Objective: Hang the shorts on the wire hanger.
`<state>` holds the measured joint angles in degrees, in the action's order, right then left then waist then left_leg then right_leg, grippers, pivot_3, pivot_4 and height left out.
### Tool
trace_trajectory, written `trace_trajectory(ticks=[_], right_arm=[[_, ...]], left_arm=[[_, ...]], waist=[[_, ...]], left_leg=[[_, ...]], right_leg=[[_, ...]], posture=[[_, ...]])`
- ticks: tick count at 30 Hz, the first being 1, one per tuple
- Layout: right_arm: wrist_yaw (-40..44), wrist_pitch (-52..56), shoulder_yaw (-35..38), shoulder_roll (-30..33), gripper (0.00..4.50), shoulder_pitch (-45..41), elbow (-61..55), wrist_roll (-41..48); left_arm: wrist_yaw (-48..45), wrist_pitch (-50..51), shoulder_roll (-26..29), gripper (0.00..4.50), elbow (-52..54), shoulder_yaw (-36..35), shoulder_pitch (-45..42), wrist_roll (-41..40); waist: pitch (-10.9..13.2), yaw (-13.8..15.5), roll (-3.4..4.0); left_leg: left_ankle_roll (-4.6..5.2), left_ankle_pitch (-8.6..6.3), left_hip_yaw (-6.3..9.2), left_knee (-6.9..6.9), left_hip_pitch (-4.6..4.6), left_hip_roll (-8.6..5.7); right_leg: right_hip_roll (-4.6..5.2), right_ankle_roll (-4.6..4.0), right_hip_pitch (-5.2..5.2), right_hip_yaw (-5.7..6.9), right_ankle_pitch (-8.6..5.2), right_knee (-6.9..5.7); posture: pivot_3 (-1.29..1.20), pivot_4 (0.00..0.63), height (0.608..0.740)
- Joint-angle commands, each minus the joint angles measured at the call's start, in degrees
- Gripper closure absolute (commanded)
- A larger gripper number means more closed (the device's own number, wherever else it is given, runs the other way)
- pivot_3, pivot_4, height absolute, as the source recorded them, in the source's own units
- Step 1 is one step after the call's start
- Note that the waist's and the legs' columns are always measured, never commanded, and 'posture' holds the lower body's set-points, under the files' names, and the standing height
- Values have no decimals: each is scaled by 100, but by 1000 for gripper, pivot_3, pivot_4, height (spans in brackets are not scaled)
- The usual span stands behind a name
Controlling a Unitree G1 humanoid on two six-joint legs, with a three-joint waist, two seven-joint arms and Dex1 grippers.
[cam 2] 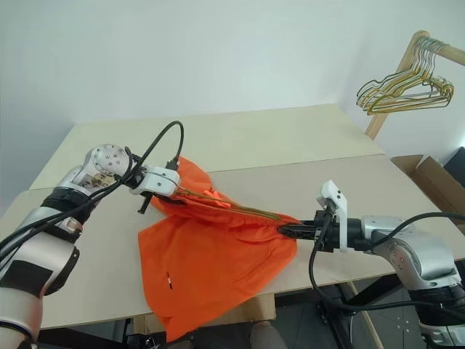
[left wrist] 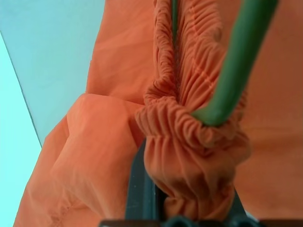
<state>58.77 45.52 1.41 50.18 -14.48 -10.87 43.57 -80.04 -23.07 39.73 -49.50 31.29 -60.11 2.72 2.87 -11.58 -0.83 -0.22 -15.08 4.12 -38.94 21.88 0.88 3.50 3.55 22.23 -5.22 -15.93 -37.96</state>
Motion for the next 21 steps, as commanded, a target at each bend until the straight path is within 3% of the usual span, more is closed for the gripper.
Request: trace_trajectory(ticks=[1,6,13,17,21], right_arm=[[-165,-12,596,276,4477,158,228,-198],[-305,-55,600,253,4477,211,134,-191],[-285,-75,519,241,4477,131,185,-208],[-329,-123,507,163,4477,128,192,-195],[-341,-187,479,128,4477,177,205,-226]], left_arm=[[-247,799,572,4500,-494,-423,108,140],[-1060,1499,677,4500,201,-718,307,-368],[-1246,2468,2159,4500,1827,484,582,-1595],[-1246,3288,2355,4500,2131,589,439,-1954],[-1246,3315,2430,4500,2441,601,556,-1872]], waist=[[0,-7,0],[0,-23,0],[7,-30,6],[8,56,7],[10,149,8]], left_leg=[[0,0,0,0,0,0],[0,0,1,1,1,1],[1,0,7,4,-6,6],[1,0,4,2,-9,3],[1,-1,1,2,-5,3]], right_leg=[[0,0,0,0,0,0],[-1,0,0,2,0,-1],[-5,-2,-1,-4,-4,-6],[-5,1,-8,-3,-7,-5],[-5,0,-5,-3,-11,-3]], posture=[[-177,1,740],[-176,12,740],[-157,32,740],[-148,34,740],[-148,33,740]])
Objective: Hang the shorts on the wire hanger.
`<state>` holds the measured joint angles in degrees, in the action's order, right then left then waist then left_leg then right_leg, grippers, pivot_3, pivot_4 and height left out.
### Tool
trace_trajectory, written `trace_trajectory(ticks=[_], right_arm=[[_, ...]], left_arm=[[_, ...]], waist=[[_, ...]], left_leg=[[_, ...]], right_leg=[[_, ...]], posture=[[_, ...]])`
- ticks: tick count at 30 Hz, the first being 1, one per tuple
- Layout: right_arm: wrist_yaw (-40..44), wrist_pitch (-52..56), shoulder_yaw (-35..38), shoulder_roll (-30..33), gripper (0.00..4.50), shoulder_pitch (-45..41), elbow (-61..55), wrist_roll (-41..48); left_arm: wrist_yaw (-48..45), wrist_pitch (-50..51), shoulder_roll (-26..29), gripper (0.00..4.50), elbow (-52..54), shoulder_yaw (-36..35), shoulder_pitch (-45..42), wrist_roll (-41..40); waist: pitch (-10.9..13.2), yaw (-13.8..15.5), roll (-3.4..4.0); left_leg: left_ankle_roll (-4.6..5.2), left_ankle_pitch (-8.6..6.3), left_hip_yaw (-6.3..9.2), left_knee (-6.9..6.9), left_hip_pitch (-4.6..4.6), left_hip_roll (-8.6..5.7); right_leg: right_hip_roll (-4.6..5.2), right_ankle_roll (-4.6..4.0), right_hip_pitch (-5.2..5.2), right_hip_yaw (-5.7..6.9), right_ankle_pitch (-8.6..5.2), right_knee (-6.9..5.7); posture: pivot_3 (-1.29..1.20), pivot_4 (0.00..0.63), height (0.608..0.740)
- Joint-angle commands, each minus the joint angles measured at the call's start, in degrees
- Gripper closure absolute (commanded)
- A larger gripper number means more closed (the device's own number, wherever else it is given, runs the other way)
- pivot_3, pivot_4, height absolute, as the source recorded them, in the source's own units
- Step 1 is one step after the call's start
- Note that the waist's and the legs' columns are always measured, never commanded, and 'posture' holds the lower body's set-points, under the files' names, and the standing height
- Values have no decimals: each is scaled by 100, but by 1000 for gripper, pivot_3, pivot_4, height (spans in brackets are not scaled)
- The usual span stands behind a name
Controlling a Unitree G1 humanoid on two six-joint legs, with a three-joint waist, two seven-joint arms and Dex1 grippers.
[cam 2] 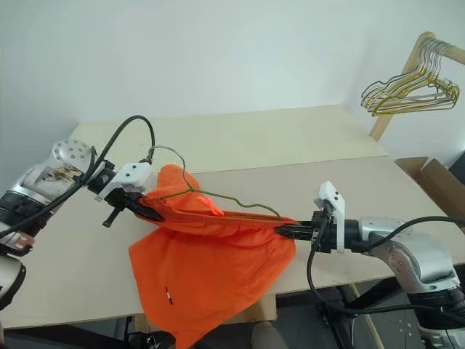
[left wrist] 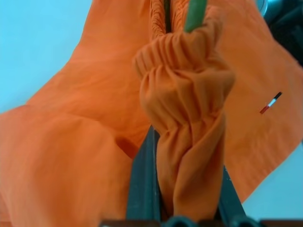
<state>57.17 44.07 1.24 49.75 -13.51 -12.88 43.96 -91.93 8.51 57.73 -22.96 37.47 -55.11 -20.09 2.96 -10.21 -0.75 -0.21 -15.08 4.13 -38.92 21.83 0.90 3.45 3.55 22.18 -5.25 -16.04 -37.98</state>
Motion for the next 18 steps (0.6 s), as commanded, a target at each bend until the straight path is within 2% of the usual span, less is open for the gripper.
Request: trace_trajectory(ticks=[1,7,13,18], right_arm=[[-167,-74,494,179,4477,99,426,-285],[-114,-108,586,215,4477,163,419,-210],[-102,-104,766,143,4477,190,362,11],[96,-128,685,321,4477,240,306,14]], left_arm=[[-57,172,636,4500,-188,-15,68,422],[-46,207,394,4500,-754,-213,-58,975],[-45,221,205,4500,-687,-362,-8,1263],[24,17,76,4500,-936,-369,-98,1669]], waist=[[0,27,0],[0,70,0],[0,60,0],[0,67,-1]], left_leg=[[0,0,-1,0,0,0],[0,0,-10,-2,-3,-1],[0,0,-12,-2,0,-1],[0,0,-14,-2,-2,-2]], right_leg=[[0,0,0,0,0,0],[0,-3,0,-6,-2,0],[0,-4,2,-8,-3,3],[0,-4,0,-10,-3,2]], posture=[[-148,32,740],[-154,30,740],[-161,30,740],[-163,30,740]])
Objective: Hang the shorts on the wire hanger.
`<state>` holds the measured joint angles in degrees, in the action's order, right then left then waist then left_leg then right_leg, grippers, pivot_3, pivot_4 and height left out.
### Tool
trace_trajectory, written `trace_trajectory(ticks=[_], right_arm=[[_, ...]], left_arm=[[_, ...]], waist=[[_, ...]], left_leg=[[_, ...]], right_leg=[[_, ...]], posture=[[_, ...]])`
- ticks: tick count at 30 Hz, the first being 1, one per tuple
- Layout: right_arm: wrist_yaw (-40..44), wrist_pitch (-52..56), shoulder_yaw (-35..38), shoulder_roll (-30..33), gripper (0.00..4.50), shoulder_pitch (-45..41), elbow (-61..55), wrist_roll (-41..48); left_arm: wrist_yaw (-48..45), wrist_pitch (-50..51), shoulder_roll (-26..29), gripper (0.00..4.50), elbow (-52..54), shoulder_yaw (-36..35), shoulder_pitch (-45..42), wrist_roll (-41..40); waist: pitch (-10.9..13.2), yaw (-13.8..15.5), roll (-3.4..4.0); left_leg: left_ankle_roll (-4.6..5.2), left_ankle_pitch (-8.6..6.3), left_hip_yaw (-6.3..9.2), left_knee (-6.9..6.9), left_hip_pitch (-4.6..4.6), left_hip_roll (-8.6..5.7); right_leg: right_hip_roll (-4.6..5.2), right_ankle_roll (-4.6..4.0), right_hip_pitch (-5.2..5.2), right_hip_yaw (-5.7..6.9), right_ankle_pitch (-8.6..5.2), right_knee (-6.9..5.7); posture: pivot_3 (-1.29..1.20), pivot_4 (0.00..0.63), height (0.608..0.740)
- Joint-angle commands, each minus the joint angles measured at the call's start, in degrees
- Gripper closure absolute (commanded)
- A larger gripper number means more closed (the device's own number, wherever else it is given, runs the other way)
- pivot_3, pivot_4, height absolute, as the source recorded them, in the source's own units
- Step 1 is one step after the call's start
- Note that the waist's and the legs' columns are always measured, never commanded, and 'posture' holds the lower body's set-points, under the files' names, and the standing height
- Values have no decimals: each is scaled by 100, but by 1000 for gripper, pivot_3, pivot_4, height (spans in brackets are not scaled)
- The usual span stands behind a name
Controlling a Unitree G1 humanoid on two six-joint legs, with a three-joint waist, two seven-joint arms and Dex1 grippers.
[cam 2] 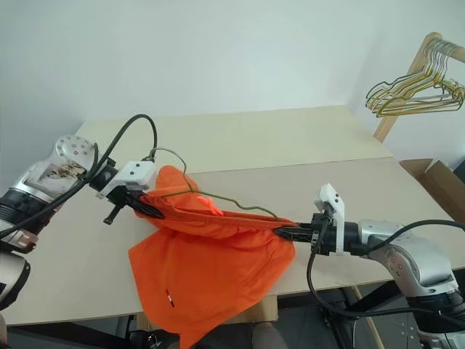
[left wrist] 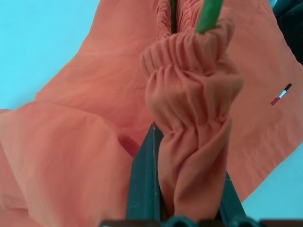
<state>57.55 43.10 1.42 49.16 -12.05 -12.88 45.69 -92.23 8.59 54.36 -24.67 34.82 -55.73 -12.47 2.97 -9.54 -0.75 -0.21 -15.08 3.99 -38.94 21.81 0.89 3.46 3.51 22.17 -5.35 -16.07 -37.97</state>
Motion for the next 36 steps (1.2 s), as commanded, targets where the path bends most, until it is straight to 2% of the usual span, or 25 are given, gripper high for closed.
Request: trace_trajectory(ticks=[1,8,16,21,27,34,35,36], right_arm=[[147,-36,655,437,4477,94,304,-158],[821,-15,628,817,4477,106,360,-143],[918,8,813,805,4477,179,462,-10],[701,-171,779,628,4477,161,417,-87],[749,-282,715,538,2658,110,431,-175],[783,-175,717,419,218,91,370,-245],[752,-155,717,403,37,94,332,-242],[698,-125,712,384,37,93,278,-239]], left_arm=[[107,-105,374,4500,-873,-76,-75,1044],[213,-633,278,4500,-1265,62,-43,1650],[341,-920,306,4500,-1394,79,24,1889],[301,-837,242,4500,-1317,-7,-2,1789],[151,-837,186,4500,-1265,-176,10,1938],[7,-868,23,4500,-1325,-446,19,2183],[-9,-866,-13,4500,-1335,-487,20,2193],[-17,-862,-46,4500,-1341,-525,19,2200]], waist=[[0,-1,0],[3,-8,1],[6,-58,1],[6,-54,1],[11,-180,4],[12,-6,2],[12,-7,3],[12,-6,2]], left_leg=[[0,0,0,0,1,0],[0,0,-1,0,3,0],[0,0,-1,1,2,1],[0,0,-1,1,2,1],[2,-1,-11,14,-14,5],[2,-1,-9,5,4,2],[2,-1,-9,5,8,2],[2,-1,-9,3,9,1]], right_leg=[[0,0,0,1,0,0],[1,0,1,0,0,4],[-1,0,1,-2,-1,2],[0,1,1,-2,-1,2],[-6,-6,5,-12,-6,-5],[0,0,5,-4,-10,-1],[0,0,8,-4,-10,1],[0,0,8,-5,-10,0]], posture=[[-166,31,740],[-187,38,740],[-184,43,740],[-177,39,740],[-167,34,740],[-169,32,740],[-169,30,740],[-170,31,740]])
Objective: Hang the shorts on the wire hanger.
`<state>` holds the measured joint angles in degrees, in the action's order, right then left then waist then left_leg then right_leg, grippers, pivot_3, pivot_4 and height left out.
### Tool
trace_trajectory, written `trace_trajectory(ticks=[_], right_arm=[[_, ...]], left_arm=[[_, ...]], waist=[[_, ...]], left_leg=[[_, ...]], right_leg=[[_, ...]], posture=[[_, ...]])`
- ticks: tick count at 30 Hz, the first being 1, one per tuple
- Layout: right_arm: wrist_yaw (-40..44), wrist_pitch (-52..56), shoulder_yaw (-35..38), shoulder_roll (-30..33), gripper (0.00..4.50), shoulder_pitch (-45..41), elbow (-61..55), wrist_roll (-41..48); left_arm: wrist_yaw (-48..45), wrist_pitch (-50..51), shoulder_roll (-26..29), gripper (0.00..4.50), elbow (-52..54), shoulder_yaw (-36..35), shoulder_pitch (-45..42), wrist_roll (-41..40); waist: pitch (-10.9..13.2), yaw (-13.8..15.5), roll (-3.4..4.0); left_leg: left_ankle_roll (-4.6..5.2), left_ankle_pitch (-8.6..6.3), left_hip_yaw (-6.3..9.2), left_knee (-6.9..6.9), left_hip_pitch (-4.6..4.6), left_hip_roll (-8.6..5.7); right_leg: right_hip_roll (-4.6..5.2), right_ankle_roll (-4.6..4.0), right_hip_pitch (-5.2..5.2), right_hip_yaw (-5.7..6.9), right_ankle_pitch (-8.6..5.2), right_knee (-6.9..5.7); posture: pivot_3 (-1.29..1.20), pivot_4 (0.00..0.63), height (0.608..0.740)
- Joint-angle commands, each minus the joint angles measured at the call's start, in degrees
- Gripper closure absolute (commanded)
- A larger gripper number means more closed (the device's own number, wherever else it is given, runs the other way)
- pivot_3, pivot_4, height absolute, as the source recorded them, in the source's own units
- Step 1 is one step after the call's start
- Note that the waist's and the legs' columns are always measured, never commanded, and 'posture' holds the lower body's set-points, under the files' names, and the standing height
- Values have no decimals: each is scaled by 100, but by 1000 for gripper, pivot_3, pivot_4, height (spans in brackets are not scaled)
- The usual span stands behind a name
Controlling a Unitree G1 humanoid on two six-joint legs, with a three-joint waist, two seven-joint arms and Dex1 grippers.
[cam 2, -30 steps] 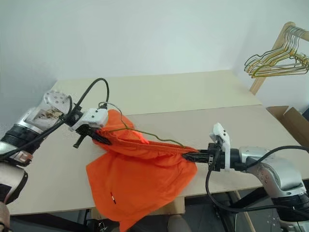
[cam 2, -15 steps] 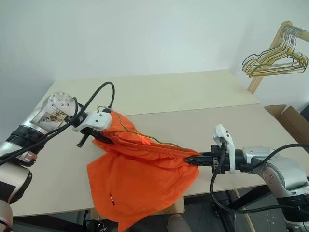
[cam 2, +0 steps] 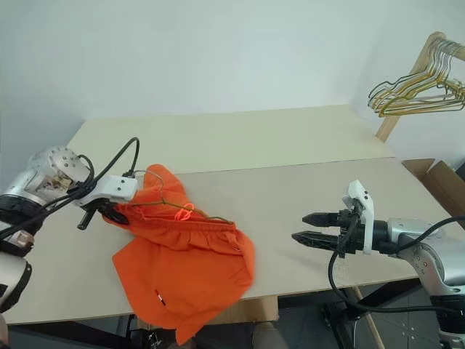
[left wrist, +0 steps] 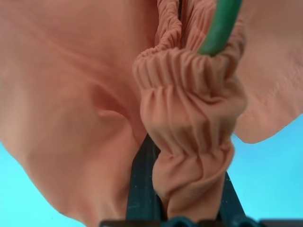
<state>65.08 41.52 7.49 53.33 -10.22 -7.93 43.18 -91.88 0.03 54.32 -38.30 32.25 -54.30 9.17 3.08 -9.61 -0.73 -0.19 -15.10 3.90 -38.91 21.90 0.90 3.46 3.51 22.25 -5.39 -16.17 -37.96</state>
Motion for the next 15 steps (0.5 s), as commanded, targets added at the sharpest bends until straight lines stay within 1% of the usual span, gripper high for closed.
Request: trace_trajectory(ticks=[1,3,6,9,15], right_arm=[[-128,68,86,-58,37,-93,-282,-1],[-317,152,-12,-154,37,-108,-539,-15],[-732,330,-344,-380,37,-339,-900,-134],[-1181,720,-810,-711,37,-947,-847,-326],[-1403,1112,-1490,-1156,37,-1819,-620,-624]], left_arm=[[-40,-2,-80,4500,15,-306,-128,41],[-15,15,-179,4500,-24,-431,-167,-5],[39,112,-341,4500,-131,-601,-322,-31],[132,76,-514,4500,-391,-710,-543,19],[178,-37,-765,4500,-806,-883,-858,34]], waist=[[0,1,0],[0,2,0],[0,-8,0],[1,-49,-2],[1,-57,-2]], left_leg=[[0,0,0,-1,0,0],[0,0,-1,-4,-2,0],[0,0,0,-3,-6,2],[0,0,1,-3,-5,2],[0,0,8,-2,3,-1]], right_leg=[[1,0,0,-1,0,-1],[1,-1,-1,-1,0,-4],[-2,0,-2,0,0,-7],[-3,0,-1,-1,0,-8],[-1,-1,3,2,1,-5]], posture=[[-170,32,740],[-168,32,740],[-167,34,740],[-162,34,740],[-159,30,740]])
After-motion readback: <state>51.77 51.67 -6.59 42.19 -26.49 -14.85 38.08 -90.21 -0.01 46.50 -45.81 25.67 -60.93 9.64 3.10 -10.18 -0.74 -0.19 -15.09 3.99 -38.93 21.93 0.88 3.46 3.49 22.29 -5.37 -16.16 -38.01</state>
